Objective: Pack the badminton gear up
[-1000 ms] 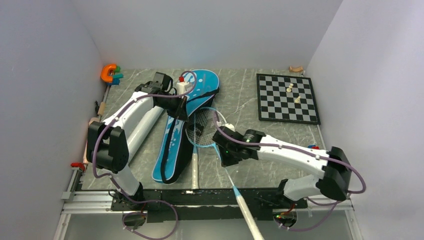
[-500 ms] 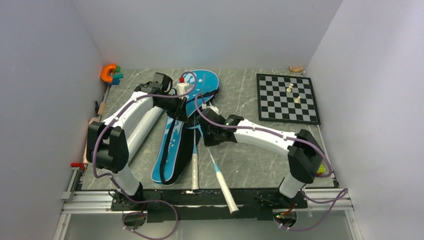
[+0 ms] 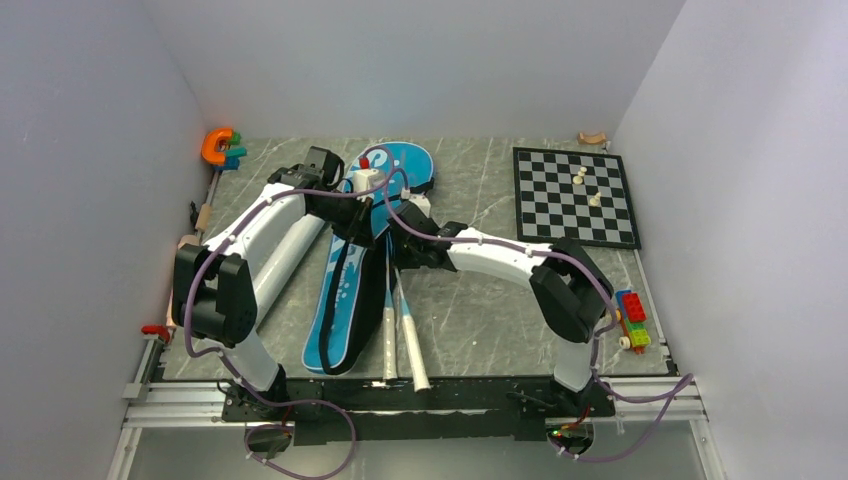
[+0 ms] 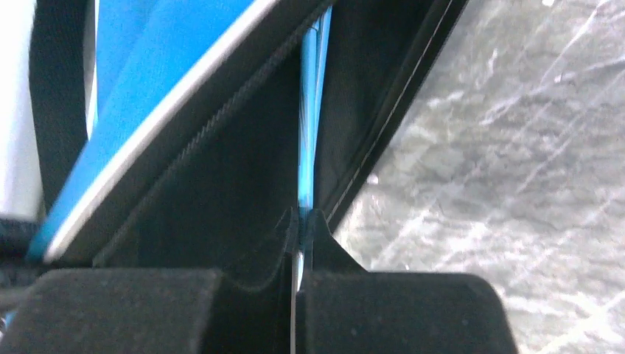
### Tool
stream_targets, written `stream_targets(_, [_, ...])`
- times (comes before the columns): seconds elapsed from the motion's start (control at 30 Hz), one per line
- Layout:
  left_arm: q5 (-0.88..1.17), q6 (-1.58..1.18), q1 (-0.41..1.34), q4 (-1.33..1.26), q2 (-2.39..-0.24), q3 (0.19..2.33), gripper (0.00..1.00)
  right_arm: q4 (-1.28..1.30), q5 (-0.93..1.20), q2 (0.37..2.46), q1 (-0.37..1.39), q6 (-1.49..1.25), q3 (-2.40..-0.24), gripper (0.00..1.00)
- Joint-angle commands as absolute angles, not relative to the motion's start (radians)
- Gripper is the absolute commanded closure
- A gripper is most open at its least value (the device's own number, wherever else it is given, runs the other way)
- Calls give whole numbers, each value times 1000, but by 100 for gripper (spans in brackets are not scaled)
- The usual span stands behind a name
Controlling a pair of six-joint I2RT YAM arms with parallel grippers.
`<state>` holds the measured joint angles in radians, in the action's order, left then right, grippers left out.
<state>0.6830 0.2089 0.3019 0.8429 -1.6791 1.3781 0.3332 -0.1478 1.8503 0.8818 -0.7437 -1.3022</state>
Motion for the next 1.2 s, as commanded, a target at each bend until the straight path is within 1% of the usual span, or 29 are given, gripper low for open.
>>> stream_targets(0.0, [766,239,303,878,-1631,1379,100,124,-173,1877,856,-814,-1324,100])
stream_targets(0.07, [765,240,305,880,-1632,1379,100,90,-160,1893,850,-824,-1322,100])
stream_targets(0.13, [766,240,305,882,-1633,1379,100,77,-128,1911,845,-824,-1324,83])
stream_targets(0.17, [766,239,305,881,-1633,1379,100,72,-110,1921,844,-823,-1323,72])
stream_targets(0.23, [765,238,305,878,-1634,1376,100,63,-80,1924,841,-820,-1309,60])
stream_targets(0.3, [764,239,305,877,-1636,1374,100,49,-59,1914,833,-818,-1283,52])
stream_targets(0.43, [762,238,305,877,-1636,1374,100,21,-22,1860,795,-826,-1212,45])
stream_targets(0.5, [760,238,305,879,-1635,1377,100,-7,-12,1817,759,-837,-1160,43])
stream_targets(0.67, [767,232,305,879,-1631,1381,100,-73,-6,1754,688,-864,-1052,43])
stream_targets(1.07, [763,234,305,875,-1624,1366,100,-243,113,1885,656,-938,-1036,46])
stream_targets(1.17, [765,232,305,874,-1623,1364,100,-238,118,1919,656,-945,-1054,49])
